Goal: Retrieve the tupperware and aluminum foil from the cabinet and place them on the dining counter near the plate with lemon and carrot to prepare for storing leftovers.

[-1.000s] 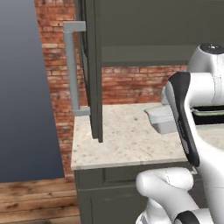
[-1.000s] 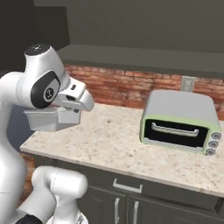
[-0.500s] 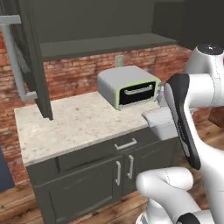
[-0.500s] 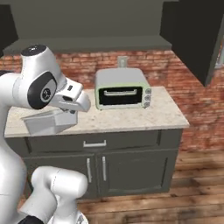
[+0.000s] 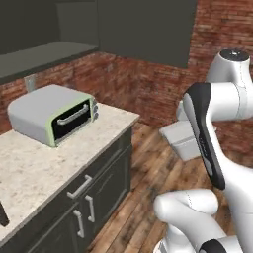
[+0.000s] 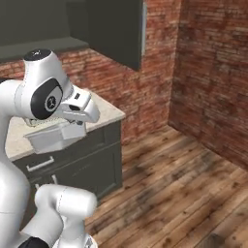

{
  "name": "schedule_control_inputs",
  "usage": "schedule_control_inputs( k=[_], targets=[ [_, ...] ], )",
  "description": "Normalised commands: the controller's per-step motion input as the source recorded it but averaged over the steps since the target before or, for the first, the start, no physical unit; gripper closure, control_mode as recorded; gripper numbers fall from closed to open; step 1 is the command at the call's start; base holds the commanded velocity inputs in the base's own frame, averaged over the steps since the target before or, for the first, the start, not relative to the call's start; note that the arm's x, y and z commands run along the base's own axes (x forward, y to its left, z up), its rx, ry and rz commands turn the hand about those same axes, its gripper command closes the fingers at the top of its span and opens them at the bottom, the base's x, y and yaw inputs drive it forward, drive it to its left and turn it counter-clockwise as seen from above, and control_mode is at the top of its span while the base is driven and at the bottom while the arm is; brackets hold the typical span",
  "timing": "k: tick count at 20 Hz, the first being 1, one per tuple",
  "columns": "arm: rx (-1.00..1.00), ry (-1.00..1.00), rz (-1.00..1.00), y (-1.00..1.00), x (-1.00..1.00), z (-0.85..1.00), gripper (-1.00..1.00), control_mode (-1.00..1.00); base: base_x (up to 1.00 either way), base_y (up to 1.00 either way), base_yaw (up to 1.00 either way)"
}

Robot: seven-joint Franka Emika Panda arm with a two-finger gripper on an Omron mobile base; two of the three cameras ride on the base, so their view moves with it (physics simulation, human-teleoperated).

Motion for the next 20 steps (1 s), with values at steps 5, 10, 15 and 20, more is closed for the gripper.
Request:
schedule_control_inputs(
  k=[5, 10, 15, 20],
  targets=[
    [0.00, 0.00, 0.00, 0.00, 0.00, 0.00, 1.00, 1.00, 0.00, -0.18, -0.84],
    [0.00, 0.00, 0.00, 0.00, 0.00, 0.00, 1.00, 1.00, 0.00, -0.24, -0.81],
    [0.00, 0.00, 0.00, 0.00, 0.00, 0.00, 1.00, 1.00, 0.00, -0.21, -0.83],
    [0.00, 0.00, 0.00, 0.00, 0.00, 0.00, 1.00, 1.00, 0.03, -0.11, -0.80]
  ],
)
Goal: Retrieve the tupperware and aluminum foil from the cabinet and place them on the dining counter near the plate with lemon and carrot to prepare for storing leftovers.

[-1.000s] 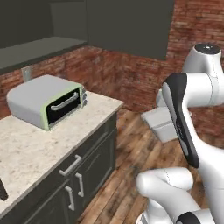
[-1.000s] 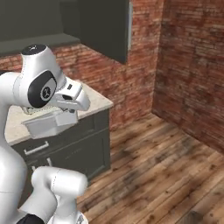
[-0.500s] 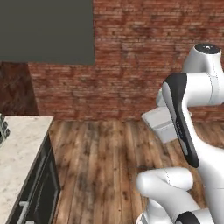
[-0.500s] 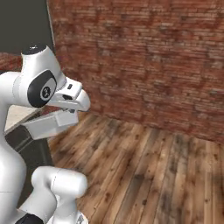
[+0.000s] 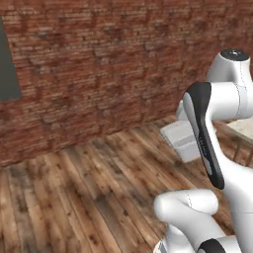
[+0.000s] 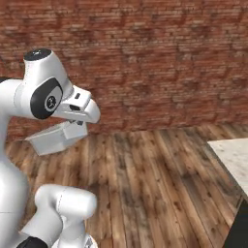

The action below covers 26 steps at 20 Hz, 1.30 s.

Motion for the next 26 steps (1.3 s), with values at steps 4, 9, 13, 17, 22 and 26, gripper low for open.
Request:
schedule_control_inputs(
  k=[4, 9, 13, 17, 22, 26],
  targets=[
    [0.00, 0.00, 0.00, 0.00, 0.00, 0.00, 1.00, 1.00, 0.36, 0.00, -0.69],
    [0.00, 0.00, 0.00, 0.00, 0.00, 0.00, 1.00, 1.00, 0.68, 0.08, -0.59],
    [0.00, 0.00, 0.00, 0.00, 0.00, 0.00, 1.00, 1.00, 0.89, 0.33, -0.50],
    [0.00, 0.00, 0.00, 0.00, 0.00, 0.00, 1.00, 1.00, 0.99, 0.52, -0.44],
    [0.00, 0.00, 0.00, 0.00, 0.00, 0.00, 1.00, 1.00, 1.00, 0.65, -0.41],
    [0.00, 0.00, 0.00, 0.00, 0.00, 0.00, 1.00, 1.00, 0.99, 0.62, -0.44]
  ],
)
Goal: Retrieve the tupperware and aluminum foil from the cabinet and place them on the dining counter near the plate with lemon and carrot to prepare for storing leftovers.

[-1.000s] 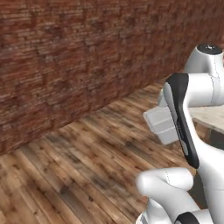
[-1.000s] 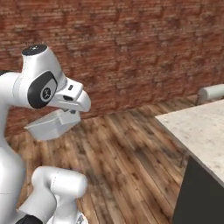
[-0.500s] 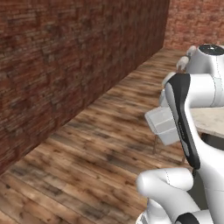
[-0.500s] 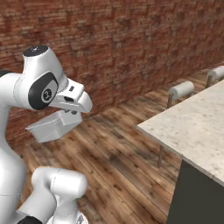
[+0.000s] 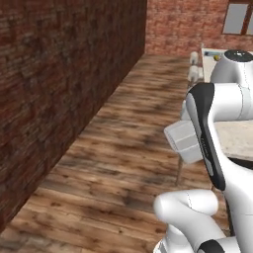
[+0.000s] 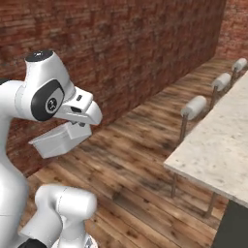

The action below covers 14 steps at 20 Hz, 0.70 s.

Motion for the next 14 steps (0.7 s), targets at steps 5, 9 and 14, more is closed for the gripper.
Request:
schedule_control_inputs(
  k=[5, 9, 14],
  targets=[
    [0.00, 0.00, 0.00, 0.00, 0.00, 0.00, 1.00, 1.00, 0.96, 0.61, -0.46],
    [0.00, 0.00, 0.00, 0.00, 0.00, 0.00, 1.00, 1.00, 0.94, 0.55, -0.46],
    [0.00, 0.00, 0.00, 0.00, 0.00, 0.00, 1.00, 1.00, 0.91, 0.53, -0.47]
  ],
)
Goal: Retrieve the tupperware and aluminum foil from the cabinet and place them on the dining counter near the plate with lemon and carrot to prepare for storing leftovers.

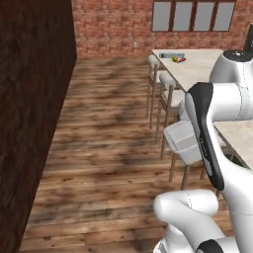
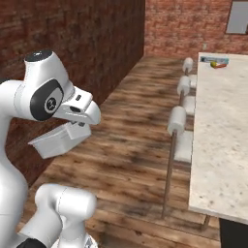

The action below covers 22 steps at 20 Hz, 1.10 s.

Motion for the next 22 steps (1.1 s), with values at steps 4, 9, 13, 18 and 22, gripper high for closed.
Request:
schedule_control_inputs(
  k=[4, 9, 13, 18, 22],
  targets=[
    [0.00, 0.00, 0.00, 0.00, 0.00, 0.00, 1.00, 1.00, 0.91, 0.53, -0.47],
    [0.00, 0.00, 0.00, 0.00, 0.00, 0.00, 1.00, 1.00, 0.91, 0.54, -0.47],
    [0.00, 0.00, 0.00, 0.00, 0.00, 0.00, 1.00, 1.00, 0.93, 0.54, -0.47],
    [0.00, 0.00, 0.00, 0.00, 0.00, 0.00, 1.00, 1.00, 0.94, 0.58, -0.46],
    [0.00, 0.00, 0.00, 0.00, 0.00, 0.00, 1.00, 1.00, 0.97, 0.68, -0.45]
  ],
)
